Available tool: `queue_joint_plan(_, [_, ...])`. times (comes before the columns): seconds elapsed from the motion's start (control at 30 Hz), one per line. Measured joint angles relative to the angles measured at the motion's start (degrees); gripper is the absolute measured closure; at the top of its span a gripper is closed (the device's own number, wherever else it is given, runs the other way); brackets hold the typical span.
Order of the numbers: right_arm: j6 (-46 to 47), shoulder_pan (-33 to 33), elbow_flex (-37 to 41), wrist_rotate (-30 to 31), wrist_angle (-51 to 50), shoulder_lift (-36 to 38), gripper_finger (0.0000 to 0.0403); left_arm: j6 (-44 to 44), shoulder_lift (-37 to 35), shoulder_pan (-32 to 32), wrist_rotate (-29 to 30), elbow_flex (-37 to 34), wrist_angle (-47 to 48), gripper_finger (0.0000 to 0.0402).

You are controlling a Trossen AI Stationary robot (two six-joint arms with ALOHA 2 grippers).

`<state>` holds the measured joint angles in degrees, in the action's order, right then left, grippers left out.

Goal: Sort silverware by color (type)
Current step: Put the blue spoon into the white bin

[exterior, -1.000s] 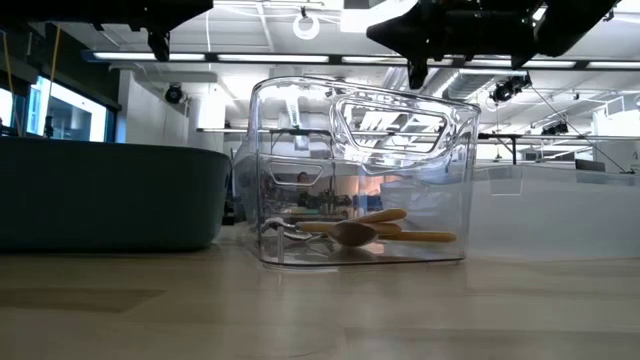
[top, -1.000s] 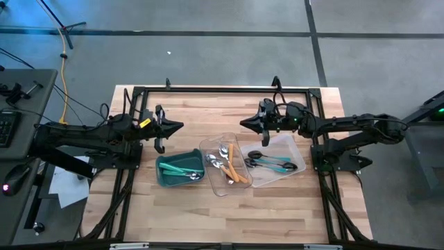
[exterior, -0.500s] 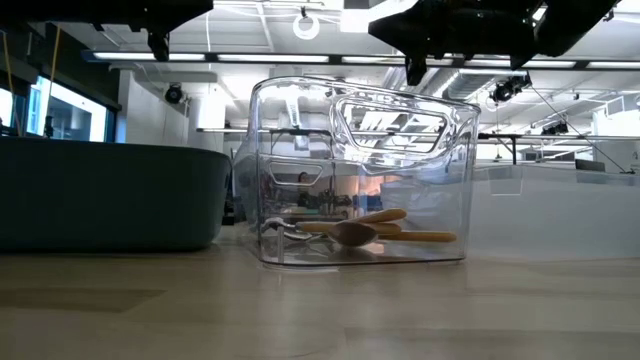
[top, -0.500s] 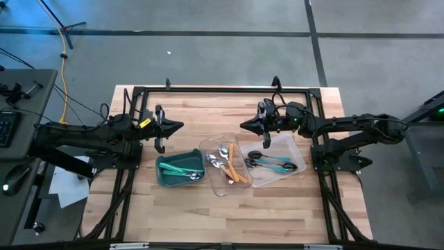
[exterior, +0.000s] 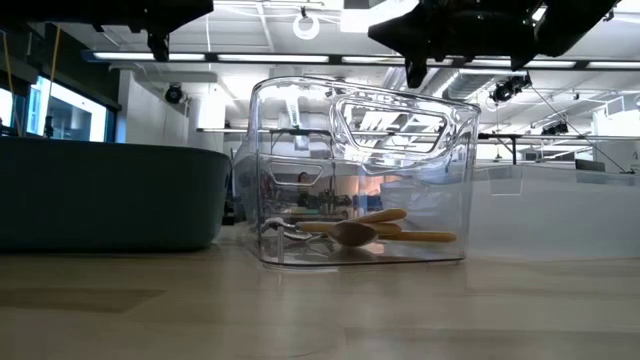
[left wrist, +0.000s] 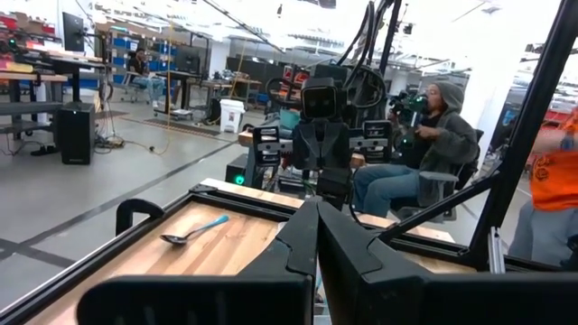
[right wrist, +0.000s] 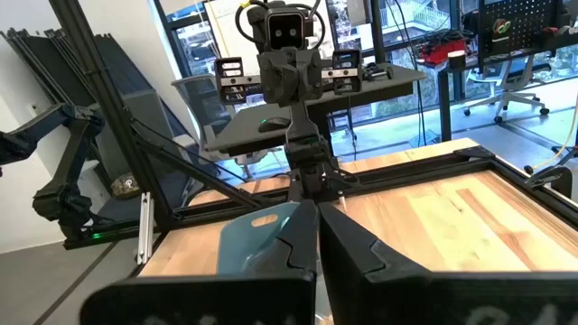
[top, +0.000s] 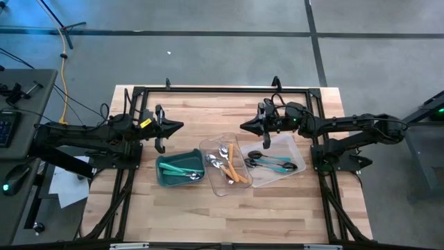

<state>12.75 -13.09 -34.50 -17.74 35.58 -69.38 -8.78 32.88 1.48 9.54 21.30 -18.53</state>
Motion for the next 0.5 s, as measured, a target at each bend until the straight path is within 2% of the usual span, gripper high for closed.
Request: queue_joint_plan(0.5, [0.21,0.01,0.0,0.99,-0.21,0.0,0.0403,0.01,0.0,0.0,0.02,0.0,-0.08,0.0401])
